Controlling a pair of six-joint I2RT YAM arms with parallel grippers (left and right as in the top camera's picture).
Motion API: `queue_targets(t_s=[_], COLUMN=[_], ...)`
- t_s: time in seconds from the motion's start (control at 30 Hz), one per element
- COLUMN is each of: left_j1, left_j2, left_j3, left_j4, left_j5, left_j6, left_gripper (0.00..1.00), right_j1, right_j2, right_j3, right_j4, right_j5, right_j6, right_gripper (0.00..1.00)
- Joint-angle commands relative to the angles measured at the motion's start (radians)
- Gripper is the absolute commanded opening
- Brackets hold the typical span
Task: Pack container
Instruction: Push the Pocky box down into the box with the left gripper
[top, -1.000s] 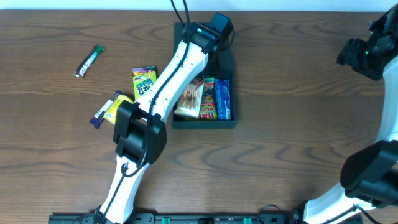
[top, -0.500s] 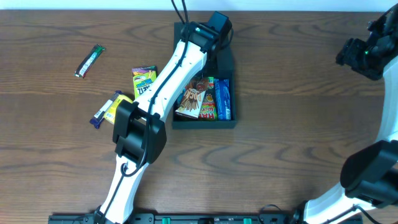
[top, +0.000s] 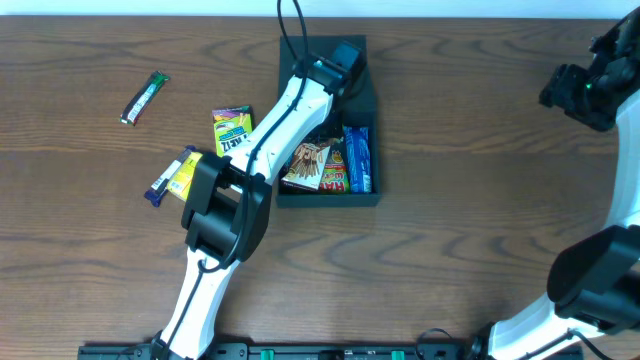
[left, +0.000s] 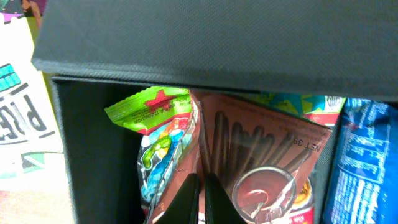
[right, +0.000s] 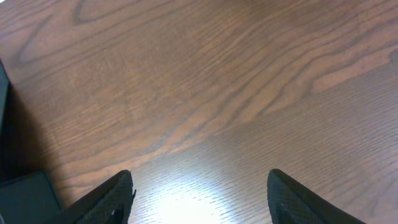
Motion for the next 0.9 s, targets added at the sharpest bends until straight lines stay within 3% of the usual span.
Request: queue_targets(t_s=[0.0,0.47,0.7,0.87], left_j1=[0.007,0.008,0.006,0.004], left_j2=[0.012,0.007,-0.047,-0.064], left_j3=[-0.039,-0.035,0.101,0.116], left_j4=[-0.002,0.009,-0.008,-0.002], left_j5=[-0.003,-0.027,-0.026,0.15], left_j6=[0.015,0.049,0.094,0.142], left_gripper=[0.06,0.06,0.06,0.06], right_j1=[-0.006,-0.006,-0.006,-0.006], right_j2=[0.001,0.001,0.001,0.001], right_j3=[0.003,0.003,0.003,0.003], right_j4=[-0.007,-0.025,-0.025,-0.025], right_j5=[-0.008,-0.008,-0.008,-0.008], right_j6=[-0.01,-0.01,-0.01,-0.01], right_gripper=[0.68,0.69,0.69,0.69])
